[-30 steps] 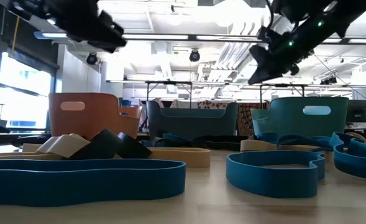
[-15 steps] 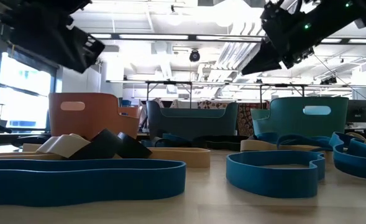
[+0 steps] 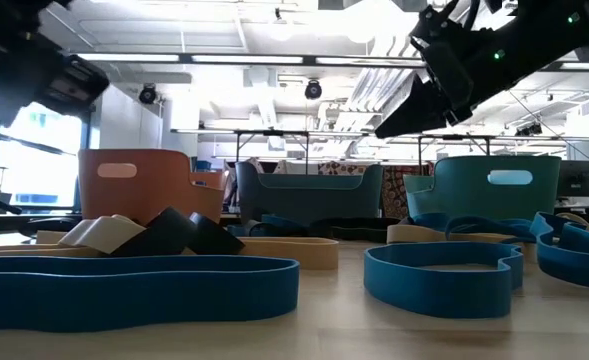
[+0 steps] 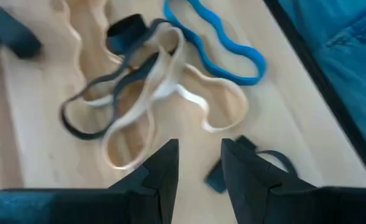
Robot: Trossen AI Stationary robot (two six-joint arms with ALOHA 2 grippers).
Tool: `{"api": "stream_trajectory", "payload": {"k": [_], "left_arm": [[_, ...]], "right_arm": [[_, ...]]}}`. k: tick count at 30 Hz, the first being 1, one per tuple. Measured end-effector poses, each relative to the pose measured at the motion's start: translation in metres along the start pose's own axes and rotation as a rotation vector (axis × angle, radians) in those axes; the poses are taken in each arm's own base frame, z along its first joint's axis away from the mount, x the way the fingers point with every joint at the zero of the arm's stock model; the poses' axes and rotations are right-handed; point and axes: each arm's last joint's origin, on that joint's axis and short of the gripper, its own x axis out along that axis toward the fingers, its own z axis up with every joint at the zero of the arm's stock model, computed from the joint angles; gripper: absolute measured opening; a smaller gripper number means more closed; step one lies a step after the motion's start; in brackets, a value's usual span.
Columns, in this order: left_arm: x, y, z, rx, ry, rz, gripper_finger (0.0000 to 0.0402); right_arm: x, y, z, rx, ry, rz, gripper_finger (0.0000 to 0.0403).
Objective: Sort rubber bands into baskets
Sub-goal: Put the black rubber band into the blue bin
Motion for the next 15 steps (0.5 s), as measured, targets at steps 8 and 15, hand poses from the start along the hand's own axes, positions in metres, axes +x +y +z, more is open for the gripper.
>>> {"api": "stream_trajectory", "payload": {"k": [8, 15], "left_arm": [[0.02, -0.018, -0.01, 0.067, 0.075, 0.008, 0.0113], [0.036, -0.025, -0.015, 0.091, 0.099, 0.031, 0.0113]], "right_arm": [[0.0, 0.0, 0.0, 0.0, 0.0, 0.007, 0.0], [0.0, 0.001, 0.0, -0.001, 0.004, 0.021, 0.0]]}}
